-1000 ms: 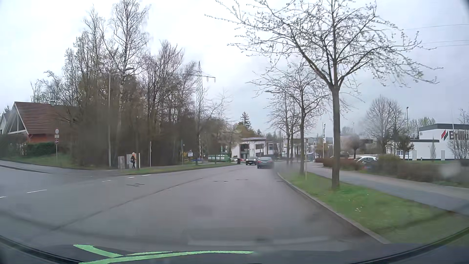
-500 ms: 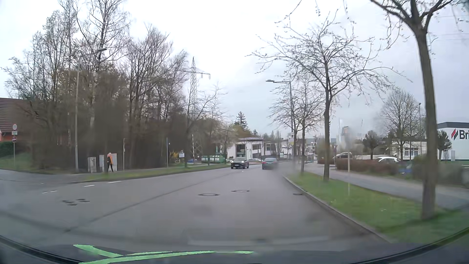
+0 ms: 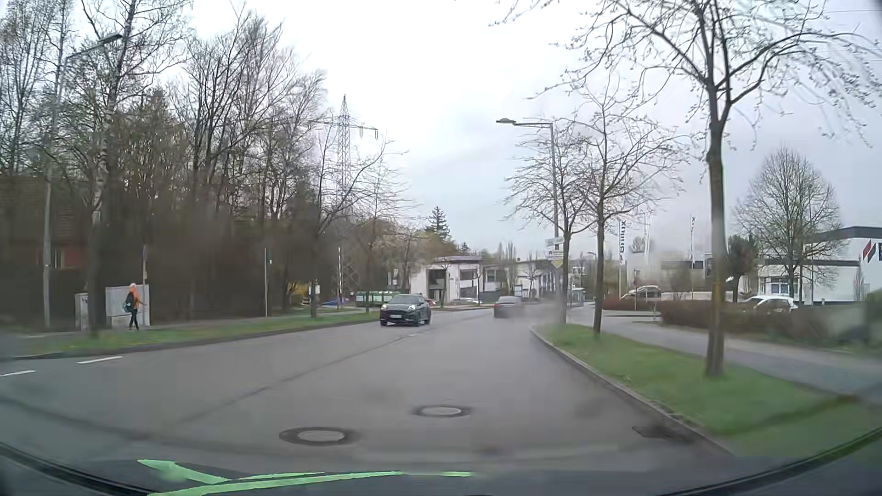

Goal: Follow the waypoints while adhering to traffic rules and regulations

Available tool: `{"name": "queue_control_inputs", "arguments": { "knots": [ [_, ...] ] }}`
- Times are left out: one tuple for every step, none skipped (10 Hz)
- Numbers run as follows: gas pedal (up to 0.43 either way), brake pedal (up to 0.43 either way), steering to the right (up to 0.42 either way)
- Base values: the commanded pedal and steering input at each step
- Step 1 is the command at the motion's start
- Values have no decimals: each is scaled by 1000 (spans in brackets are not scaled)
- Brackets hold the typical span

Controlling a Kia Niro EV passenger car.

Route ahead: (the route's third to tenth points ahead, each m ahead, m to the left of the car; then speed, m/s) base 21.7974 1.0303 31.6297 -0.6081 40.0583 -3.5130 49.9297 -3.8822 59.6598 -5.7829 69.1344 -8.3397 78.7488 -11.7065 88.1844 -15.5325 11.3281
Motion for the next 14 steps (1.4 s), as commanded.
{"name": "queue_control_inputs", "arguments": {
  "knots": [
    [0,0,25],
    [0,0,25],
    [0,0,25],
    [0,0,25],
    [0,0,24],
    [0,0,23],
    [0,0,21],
    [0,0,21],
    [0,0,21],
    [0,0,21],
    [47,0,21],
    [67,0,21],
    [67,0,22],
    [67,0,24]
  ]
}}
